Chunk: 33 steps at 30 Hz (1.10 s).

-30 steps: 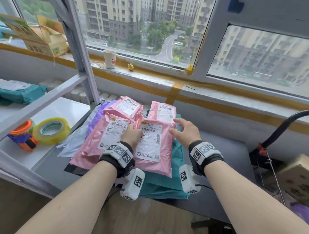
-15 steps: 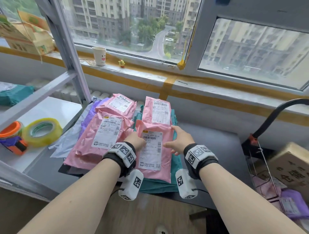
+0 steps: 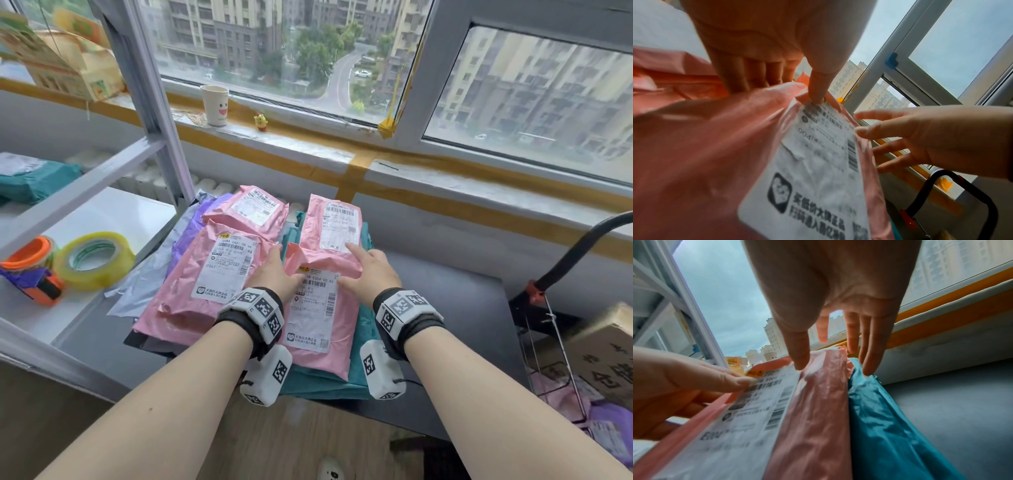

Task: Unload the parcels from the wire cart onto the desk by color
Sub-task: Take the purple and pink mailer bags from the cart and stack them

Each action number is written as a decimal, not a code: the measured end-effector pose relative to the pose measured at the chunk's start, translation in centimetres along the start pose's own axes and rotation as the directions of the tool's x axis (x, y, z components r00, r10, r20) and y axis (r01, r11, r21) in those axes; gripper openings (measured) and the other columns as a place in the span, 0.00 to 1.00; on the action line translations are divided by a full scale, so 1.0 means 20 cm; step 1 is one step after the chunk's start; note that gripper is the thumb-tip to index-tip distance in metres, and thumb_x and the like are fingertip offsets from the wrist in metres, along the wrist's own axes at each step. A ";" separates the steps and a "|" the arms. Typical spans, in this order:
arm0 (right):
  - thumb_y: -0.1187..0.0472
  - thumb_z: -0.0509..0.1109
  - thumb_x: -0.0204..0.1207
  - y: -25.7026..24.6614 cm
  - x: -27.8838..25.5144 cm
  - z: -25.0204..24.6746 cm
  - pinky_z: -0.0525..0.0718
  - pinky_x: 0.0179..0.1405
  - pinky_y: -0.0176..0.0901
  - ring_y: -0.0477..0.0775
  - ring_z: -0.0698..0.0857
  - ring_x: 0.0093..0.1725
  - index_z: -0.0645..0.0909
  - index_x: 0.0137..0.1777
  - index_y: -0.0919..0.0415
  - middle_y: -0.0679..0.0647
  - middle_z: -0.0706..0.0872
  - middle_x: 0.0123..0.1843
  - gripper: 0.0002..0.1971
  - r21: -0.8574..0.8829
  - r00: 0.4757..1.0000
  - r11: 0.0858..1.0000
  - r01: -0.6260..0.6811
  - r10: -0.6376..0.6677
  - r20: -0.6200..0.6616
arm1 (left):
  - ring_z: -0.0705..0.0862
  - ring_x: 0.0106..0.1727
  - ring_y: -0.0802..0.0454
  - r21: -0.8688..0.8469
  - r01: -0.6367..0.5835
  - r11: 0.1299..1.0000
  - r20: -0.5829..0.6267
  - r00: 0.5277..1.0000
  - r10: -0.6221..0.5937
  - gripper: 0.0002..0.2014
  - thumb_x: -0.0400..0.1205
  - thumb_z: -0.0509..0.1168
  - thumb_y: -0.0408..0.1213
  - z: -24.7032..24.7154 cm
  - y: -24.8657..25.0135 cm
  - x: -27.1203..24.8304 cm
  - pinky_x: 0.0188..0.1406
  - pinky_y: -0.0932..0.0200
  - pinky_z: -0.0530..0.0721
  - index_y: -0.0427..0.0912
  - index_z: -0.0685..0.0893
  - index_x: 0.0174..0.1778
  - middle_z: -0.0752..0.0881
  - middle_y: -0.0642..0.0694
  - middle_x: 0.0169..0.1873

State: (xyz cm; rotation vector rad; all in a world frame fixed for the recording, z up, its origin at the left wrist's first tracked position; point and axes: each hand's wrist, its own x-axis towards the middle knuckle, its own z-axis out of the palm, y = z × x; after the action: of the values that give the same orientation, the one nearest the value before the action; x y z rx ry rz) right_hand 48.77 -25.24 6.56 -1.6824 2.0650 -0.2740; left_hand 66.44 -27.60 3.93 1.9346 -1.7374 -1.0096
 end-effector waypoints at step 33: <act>0.50 0.76 0.70 0.11 0.25 -0.02 0.70 0.74 0.47 0.57 0.72 0.74 0.69 0.78 0.47 0.57 0.71 0.77 0.35 0.181 0.998 0.983 0.006 -0.018 0.062 | 0.82 0.53 0.50 -0.110 0.117 0.987 -0.088 0.988 -0.127 0.18 0.79 0.67 0.44 0.02 0.06 0.11 0.56 0.54 0.81 0.48 0.78 0.64 0.82 0.45 0.61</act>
State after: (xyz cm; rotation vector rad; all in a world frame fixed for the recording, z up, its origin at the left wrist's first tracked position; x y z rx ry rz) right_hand 46.04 -29.55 4.87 -1.5748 1.9227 -0.3949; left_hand 65.35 -29.91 3.92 2.0082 -1.5009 -1.0117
